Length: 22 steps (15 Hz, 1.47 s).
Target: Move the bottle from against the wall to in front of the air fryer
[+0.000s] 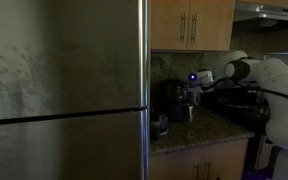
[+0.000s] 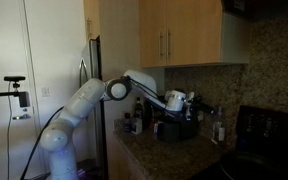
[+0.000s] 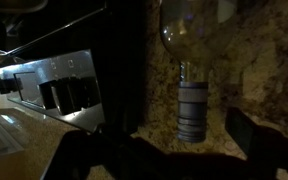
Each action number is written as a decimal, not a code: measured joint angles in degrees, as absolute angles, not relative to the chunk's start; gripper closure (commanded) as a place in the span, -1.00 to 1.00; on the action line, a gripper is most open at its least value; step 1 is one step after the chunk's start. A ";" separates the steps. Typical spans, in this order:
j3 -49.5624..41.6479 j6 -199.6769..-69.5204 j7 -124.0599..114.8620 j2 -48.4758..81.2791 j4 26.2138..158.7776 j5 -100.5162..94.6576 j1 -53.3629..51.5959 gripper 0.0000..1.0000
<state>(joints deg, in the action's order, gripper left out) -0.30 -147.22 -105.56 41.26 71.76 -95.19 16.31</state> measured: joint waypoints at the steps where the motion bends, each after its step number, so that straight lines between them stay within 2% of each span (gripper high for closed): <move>1: -0.30 -146.14 -105.83 42.48 70.13 -95.19 16.06 -1.00; 11: -7.19 -141.37 -106.96 53.98 53.52 -92.17 12.38 -1.00; 12: -7.26 -141.34 -106.91 54.59 52.63 -92.12 12.53 -0.50; 13: -7.26 -141.29 -106.90 55.02 52.11 -92.13 12.66 -0.47; 22: -6.58 -141.35 -104.77 56.10 50.73 -88.48 13.30 0.98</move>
